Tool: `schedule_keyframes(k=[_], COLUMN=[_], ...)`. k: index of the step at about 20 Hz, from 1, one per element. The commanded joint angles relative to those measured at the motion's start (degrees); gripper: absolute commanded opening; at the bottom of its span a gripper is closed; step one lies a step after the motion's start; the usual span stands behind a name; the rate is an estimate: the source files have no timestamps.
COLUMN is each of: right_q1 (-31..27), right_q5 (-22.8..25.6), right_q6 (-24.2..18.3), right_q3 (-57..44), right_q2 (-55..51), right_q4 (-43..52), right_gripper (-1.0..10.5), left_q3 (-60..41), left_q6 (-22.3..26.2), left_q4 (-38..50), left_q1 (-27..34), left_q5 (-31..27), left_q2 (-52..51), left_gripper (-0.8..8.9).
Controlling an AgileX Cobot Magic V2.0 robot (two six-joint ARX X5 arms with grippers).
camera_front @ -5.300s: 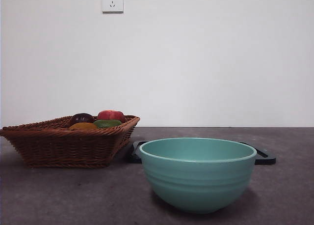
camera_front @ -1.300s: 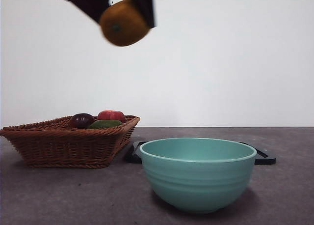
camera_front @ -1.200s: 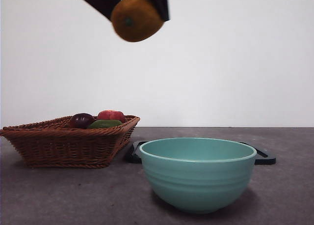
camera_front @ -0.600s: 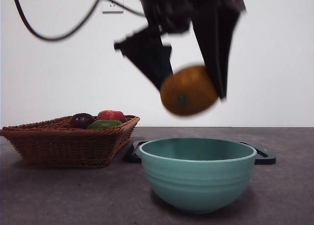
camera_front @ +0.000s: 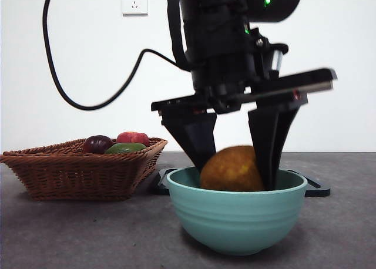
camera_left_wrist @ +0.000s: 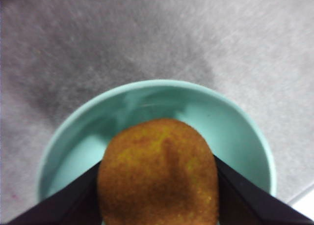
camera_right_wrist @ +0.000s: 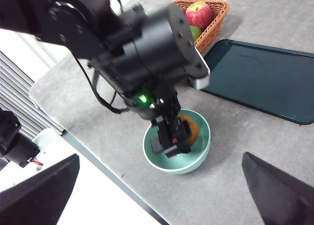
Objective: Pick up the wifruite, put it on the bowl, pick up the plate, put it on desk
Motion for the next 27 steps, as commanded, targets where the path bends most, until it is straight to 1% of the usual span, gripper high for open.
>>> schedule_keyframes(k=[1,8,15,18,21,24,27], right_q1=[0.26,0.26,0.26,0.26,0.26,0.26,0.26], right_q5=[0.17,0.17,0.15,0.15,0.17,0.17,0.17], right_q6=[0.39,0.39,0.39,0.39,0.39,0.39,0.39], right_q3=[1.09,1.09,1.09,1.09,1.09,1.09,1.09], right_q2=[-0.04,-0.04,-0.04,-0.04,-0.04,-0.04,-0.04], right_q4=[0.79,1.07,1.05,1.05,1.05,1.05,1.05], right_gripper=[6.0,6.0,6.0,6.0,6.0,6.0,6.0], left_q3=[1.29,1.29,1.29,1.38,1.4,1.4,1.46], left_q6=[-0.98,-1.36,-1.36,-1.18,-1.16,-1.33,-1.4], left_q4=[0.63,1.25,1.46,1.46,1.44,1.31,1.44], left_q1=[-0.61,-0.77,-0.74,-0.74,-0.77,-0.77,-0.77], left_q5=[0.04,0.09,0.26,0.24,0.24,0.24,0.2], left_q2=[2.12,5.16,5.16,5.01,4.5,2.49,-1.88], left_gripper=[2.13,2.14,2.26,3.55,4.47,4.48,4.5])
